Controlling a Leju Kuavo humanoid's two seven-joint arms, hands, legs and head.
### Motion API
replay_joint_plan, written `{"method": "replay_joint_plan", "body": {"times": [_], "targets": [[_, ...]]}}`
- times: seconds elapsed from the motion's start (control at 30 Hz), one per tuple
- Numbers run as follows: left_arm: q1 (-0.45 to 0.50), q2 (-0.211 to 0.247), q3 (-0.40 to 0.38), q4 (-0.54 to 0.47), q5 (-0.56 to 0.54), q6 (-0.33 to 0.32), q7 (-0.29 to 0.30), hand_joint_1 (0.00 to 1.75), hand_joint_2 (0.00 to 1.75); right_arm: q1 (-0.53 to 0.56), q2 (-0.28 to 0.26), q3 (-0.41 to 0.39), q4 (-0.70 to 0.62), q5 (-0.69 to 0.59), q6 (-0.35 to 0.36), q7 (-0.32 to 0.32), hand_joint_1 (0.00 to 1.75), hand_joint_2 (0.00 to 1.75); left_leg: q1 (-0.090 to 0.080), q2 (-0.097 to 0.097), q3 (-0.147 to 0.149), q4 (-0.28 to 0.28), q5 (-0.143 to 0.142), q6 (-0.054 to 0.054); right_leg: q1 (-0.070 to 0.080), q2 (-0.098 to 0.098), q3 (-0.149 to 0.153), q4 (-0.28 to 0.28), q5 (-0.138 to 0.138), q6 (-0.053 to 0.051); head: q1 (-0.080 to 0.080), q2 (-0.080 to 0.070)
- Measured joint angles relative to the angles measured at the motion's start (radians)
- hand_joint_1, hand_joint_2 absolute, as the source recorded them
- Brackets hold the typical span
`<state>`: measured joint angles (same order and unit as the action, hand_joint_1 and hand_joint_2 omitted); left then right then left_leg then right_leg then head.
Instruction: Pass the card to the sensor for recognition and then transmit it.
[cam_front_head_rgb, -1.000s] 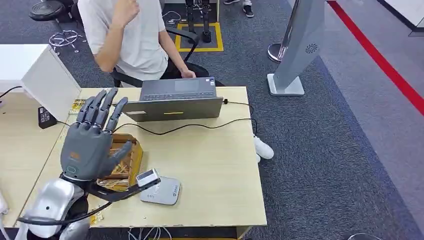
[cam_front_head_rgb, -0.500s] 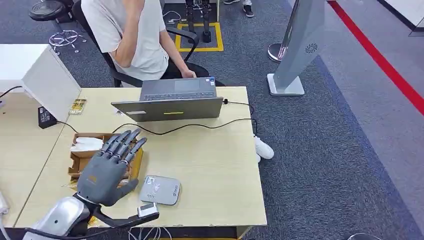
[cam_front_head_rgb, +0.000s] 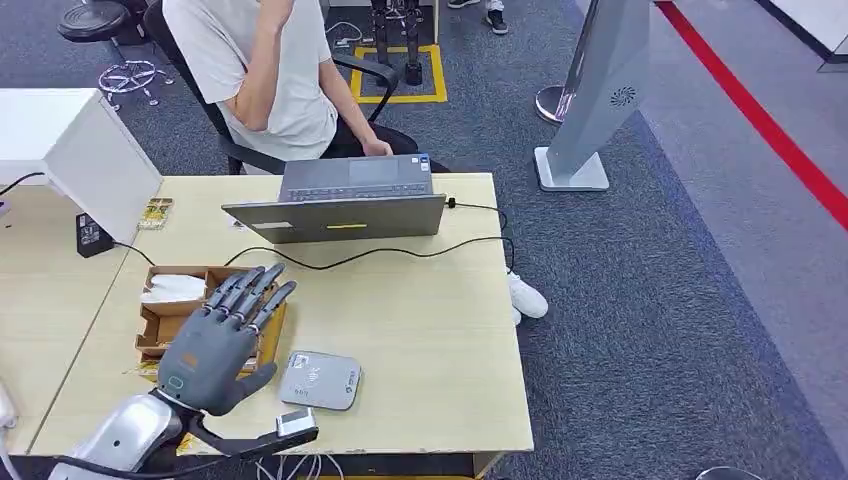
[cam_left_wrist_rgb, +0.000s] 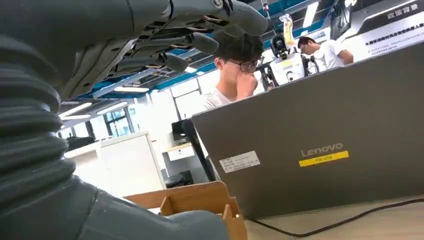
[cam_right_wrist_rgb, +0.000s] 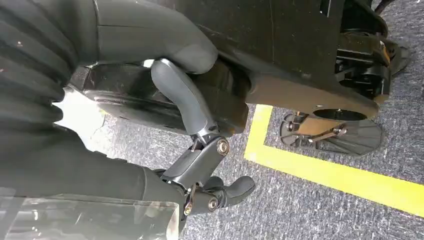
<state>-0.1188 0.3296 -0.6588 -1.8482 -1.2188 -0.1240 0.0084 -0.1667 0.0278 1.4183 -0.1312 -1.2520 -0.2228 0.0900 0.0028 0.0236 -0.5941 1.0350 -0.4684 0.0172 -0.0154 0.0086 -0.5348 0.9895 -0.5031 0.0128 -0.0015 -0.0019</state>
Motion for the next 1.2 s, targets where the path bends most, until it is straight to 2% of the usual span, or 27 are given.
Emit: {"method": "replay_joint_plan", "body": {"times": [0.47, 0.53, 0.63, 0.7, 1.2], "targets": [[0.001, 0.001, -0.001, 0.002, 0.002, -0.003, 0.003, 0.00, 1.75, 0.000, 0.000, -0.003, 0.000, 0.000, 0.000, 0.000, 0.00, 1.75, 0.000, 0.000, -0.001, 0.000, 0.000, 0.000, 0.000, 0.000, 0.002, 0.000, 0.000, 0.000, 0.000, 0.000], [0.048, 0.005, 0.006, 0.020, 0.081, -0.080, 0.073, 0.00, 1.75, -0.001, 0.000, -0.003, 0.000, 0.002, -0.001, 0.016, 0.00, 1.75, -0.001, 0.002, 0.002, -0.001, -0.001, -0.001, -0.001, 0.002, 0.003, 0.000, 0.000, 0.000, 0.002, 0.000], [0.144, 0.015, 0.011, 0.105, 0.112, -0.023, 0.077, 0.00, 1.75, -0.002, -0.001, -0.003, 0.000, 0.002, -0.002, 0.024, 0.00, 1.75, 0.000, 0.006, 0.003, -0.001, -0.003, -0.001, -0.001, 0.007, 0.000, 0.000, -0.001, -0.001, -0.001, 0.000], [0.186, 0.026, 0.012, 0.135, 0.123, 0.002, 0.074, 0.00, 1.75, -0.002, -0.002, -0.003, 0.000, 0.001, -0.002, 0.025, 0.00, 1.75, 0.000, 0.004, 0.003, -0.001, -0.003, -0.001, 0.000, 0.003, 0.001, -0.001, -0.002, -0.002, -0.001, 0.000], [0.258, 0.066, 0.012, 0.161, 0.185, 0.006, 0.133, 0.00, 1.75, -0.003, -0.002, -0.003, 0.000, 0.000, -0.002, 0.031, 0.00, 1.75, 0.000, 0.000, 0.003, -0.001, -0.004, -0.002, 0.000, 0.000, 0.002, 0.000, -0.003, -0.002, -0.001, 0.000]]}}
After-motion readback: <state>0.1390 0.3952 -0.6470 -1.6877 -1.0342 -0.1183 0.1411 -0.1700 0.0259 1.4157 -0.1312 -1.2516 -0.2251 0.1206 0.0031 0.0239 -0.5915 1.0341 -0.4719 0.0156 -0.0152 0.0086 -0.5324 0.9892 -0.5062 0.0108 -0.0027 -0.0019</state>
